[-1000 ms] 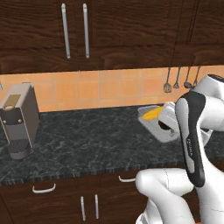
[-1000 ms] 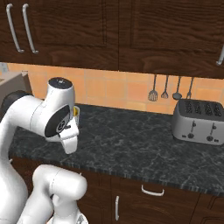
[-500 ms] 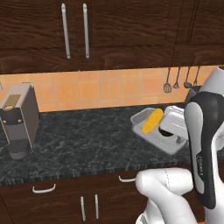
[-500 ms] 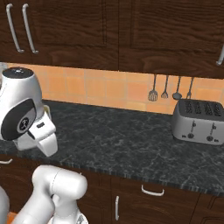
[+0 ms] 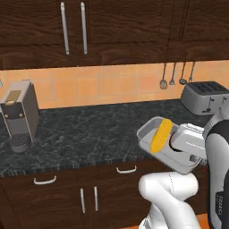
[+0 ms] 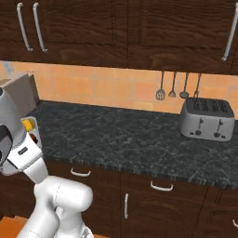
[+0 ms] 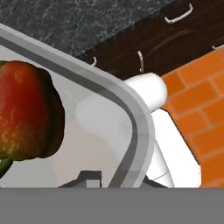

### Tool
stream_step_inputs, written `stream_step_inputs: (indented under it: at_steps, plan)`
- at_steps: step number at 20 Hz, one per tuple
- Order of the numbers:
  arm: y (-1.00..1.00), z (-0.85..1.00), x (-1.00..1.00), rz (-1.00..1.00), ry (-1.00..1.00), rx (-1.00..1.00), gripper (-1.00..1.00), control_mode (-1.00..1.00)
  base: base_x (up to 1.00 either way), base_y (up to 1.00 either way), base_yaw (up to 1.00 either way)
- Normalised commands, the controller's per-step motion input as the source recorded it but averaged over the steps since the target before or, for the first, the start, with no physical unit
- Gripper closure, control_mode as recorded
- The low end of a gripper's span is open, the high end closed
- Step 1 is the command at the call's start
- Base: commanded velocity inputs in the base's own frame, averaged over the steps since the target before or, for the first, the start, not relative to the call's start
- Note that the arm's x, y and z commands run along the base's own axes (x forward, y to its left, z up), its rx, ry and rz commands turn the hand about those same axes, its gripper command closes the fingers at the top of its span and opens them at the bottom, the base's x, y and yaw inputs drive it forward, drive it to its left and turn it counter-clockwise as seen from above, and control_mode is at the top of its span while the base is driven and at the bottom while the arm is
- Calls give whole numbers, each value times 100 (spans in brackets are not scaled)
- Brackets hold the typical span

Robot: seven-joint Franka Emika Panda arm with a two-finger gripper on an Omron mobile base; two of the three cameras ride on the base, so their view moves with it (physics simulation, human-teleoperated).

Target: Take the meat container that has the steak and place it on the second highest rack of the freezer. Then take the vegetable container that has the corn and bell pepper and place it on the highest rack of the freezer.

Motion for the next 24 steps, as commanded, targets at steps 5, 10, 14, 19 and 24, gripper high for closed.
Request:
stream_step_inputs:
  at_steps: [5,10,14,19,24]
  plan:
    - [0,0,0,0,0,0,100,100,-58,0,-70]
    - [0,0,0,0,0,0,100,100,-4,0,-93]
    - [0,0,0,0,0,0,100,100,0,0,-93]
    - [0,0,0,0,0,0,100,100,0,0,-94]
    - [0,0,0,0,0,0,100,100,0,-10,-89]
